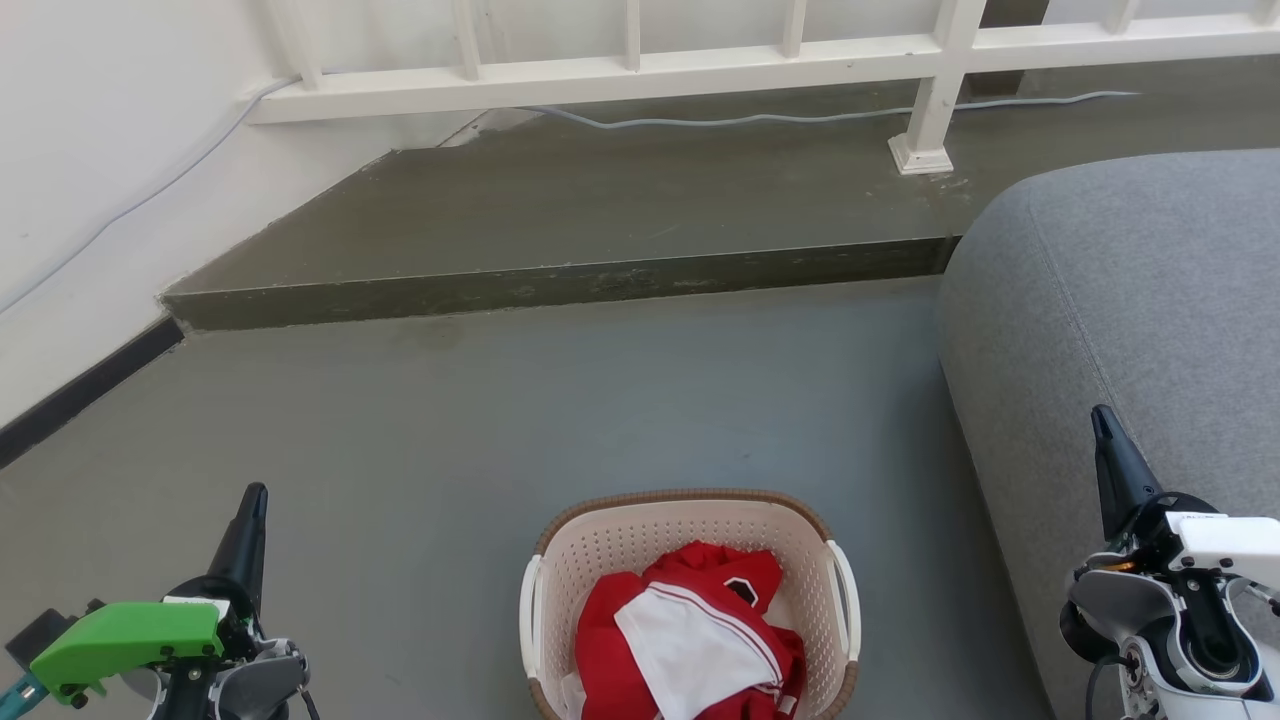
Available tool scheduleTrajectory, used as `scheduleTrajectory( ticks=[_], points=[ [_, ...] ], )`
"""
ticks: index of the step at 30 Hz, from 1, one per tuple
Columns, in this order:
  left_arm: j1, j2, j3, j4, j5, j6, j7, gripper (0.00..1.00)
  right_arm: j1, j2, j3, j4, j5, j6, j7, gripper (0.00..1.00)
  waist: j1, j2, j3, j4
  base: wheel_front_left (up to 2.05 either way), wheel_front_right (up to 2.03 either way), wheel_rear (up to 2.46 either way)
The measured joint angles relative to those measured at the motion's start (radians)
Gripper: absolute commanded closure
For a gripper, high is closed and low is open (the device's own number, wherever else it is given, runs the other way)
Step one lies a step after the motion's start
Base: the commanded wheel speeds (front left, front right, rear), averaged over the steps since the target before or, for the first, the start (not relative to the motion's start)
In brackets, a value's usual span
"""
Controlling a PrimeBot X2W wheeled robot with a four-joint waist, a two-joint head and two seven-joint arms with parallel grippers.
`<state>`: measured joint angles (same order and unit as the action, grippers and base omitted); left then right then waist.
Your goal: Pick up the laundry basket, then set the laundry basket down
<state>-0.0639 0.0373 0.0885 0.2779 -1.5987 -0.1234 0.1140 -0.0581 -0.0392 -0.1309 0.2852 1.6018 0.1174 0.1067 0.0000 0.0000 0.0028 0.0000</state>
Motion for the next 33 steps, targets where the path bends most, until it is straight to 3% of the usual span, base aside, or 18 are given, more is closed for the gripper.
scheduleTrajectory(
  ticks=[33],
  points=[
    [0.000, 0.000, 0.000, -0.001, 0.000, 0.000, 0.000, 1.00, 0.000, 0.000, 0.000, -0.003, 0.000, 0.000, 0.000, 1.00, 0.0000, 0.0000, 0.000, 0.000, 0.00, 0.00, 0.00]
  ],
)
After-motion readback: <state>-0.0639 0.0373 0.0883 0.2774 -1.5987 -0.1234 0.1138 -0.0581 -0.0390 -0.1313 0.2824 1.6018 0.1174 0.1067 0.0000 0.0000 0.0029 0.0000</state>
